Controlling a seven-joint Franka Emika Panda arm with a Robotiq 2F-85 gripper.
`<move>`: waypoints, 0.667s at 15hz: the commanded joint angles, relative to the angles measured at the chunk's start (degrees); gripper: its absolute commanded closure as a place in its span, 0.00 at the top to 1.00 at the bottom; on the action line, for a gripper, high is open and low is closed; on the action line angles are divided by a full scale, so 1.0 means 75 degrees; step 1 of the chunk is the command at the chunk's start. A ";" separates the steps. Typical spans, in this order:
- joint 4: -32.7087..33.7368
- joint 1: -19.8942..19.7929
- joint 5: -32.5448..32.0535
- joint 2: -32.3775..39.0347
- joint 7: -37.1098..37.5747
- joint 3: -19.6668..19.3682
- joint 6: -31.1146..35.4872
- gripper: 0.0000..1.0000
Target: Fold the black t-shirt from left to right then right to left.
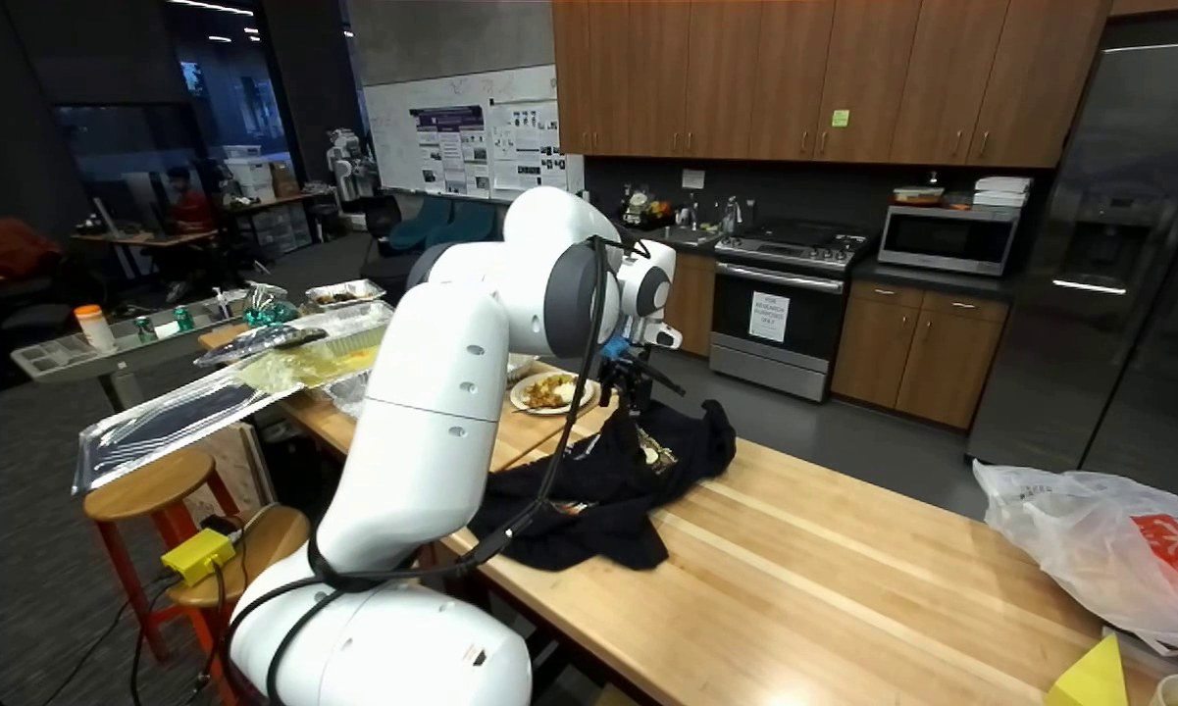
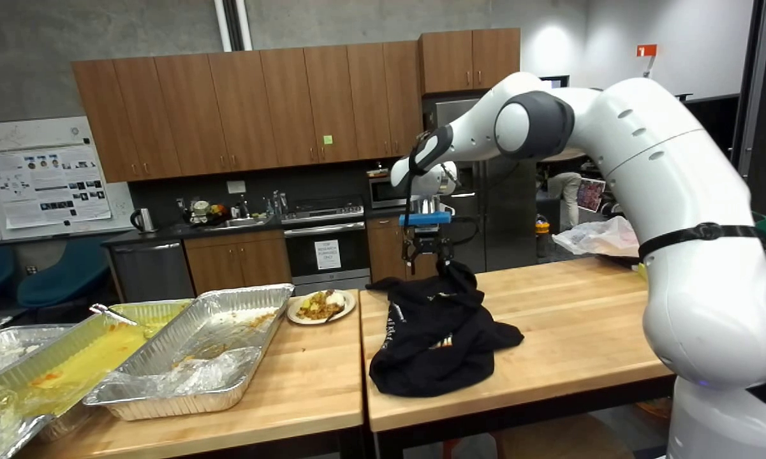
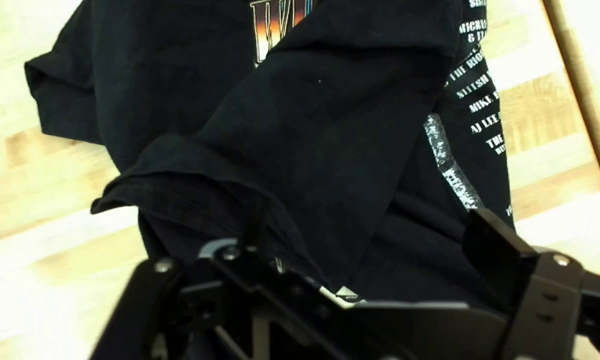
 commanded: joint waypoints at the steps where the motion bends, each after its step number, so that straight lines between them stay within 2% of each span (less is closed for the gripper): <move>1: -0.0496 -0.0024 -0.0031 -0.0316 0.0161 -0.0089 0.0393 1.00; 10: -0.0713 -0.0219 0.0068 -0.0223 0.0873 -0.0241 0.1126 1.00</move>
